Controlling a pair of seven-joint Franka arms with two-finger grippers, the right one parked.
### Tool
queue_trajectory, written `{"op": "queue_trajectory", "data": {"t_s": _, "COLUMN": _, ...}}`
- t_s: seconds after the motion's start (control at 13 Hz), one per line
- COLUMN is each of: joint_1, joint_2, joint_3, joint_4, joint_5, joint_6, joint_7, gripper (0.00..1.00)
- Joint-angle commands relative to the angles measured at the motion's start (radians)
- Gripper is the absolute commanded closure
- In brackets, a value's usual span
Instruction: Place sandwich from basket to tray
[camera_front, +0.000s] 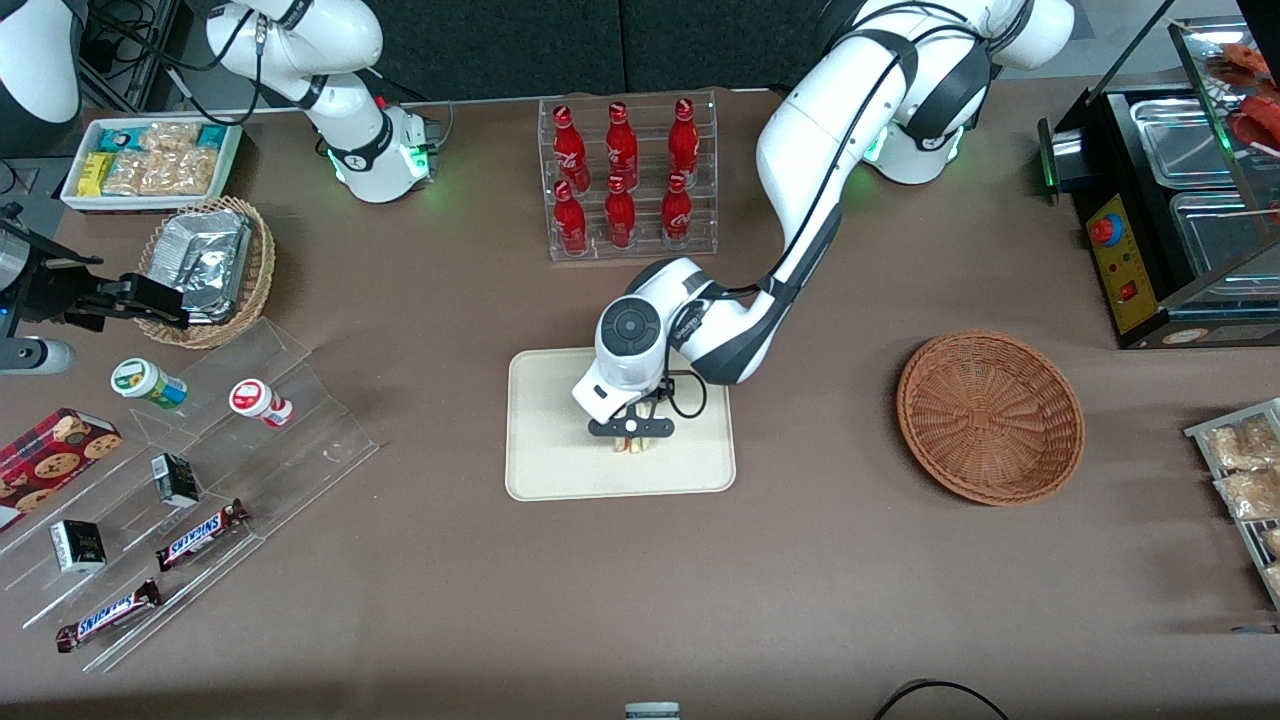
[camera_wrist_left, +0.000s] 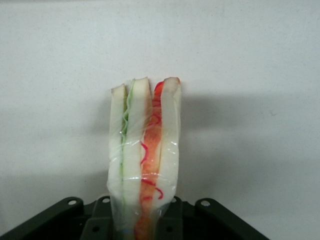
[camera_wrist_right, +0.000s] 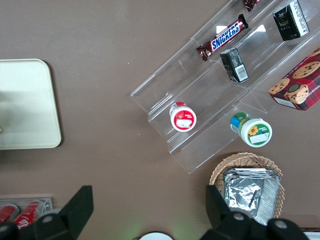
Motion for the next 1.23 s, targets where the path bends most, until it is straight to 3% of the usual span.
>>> {"op": "queue_trajectory", "data": {"t_s": 0.0, "joint_1": -0.012, "joint_2": 0.022, "joint_3": 0.007, "joint_4": 0.040, "joint_5": 0.035, "joint_6": 0.006, "joint_7": -0.009, "gripper": 0.05}}
{"op": "queue_trajectory", "data": {"t_s": 0.08, "joint_1": -0.010, "joint_2": 0.010, "joint_3": 0.009, "joint_4": 0.041, "joint_5": 0.037, "joint_6": 0.000, "joint_7": -0.012, "gripper": 0.00}}
{"op": "queue_trajectory", "data": {"t_s": 0.23, "joint_1": -0.001, "joint_2": -0.047, "joint_3": 0.010, "joint_4": 0.043, "joint_5": 0.032, "joint_6": -0.026, "joint_7": -0.035, "gripper": 0.00}}
{"op": "queue_trajectory", "data": {"t_s": 0.46, "joint_1": 0.049, "joint_2": -0.202, "joint_3": 0.009, "joint_4": 0.029, "joint_5": 0.023, "joint_6": -0.213, "joint_7": -0.054, "gripper": 0.00}}
{"op": "queue_trajectory", "data": {"t_s": 0.77, "joint_1": 0.190, "joint_2": -0.469, "joint_3": 0.004, "joint_4": -0.252, "joint_5": -0.029, "joint_6": -0.275, "joint_7": 0.044, "gripper": 0.00}}
{"op": "queue_trajectory", "data": {"t_s": 1.15, "joint_1": 0.384, "joint_2": -0.708, "joint_3": 0.004, "joint_4": -0.599, "joint_5": -0.049, "joint_6": -0.177, "joint_7": 0.315, "gripper": 0.00}}
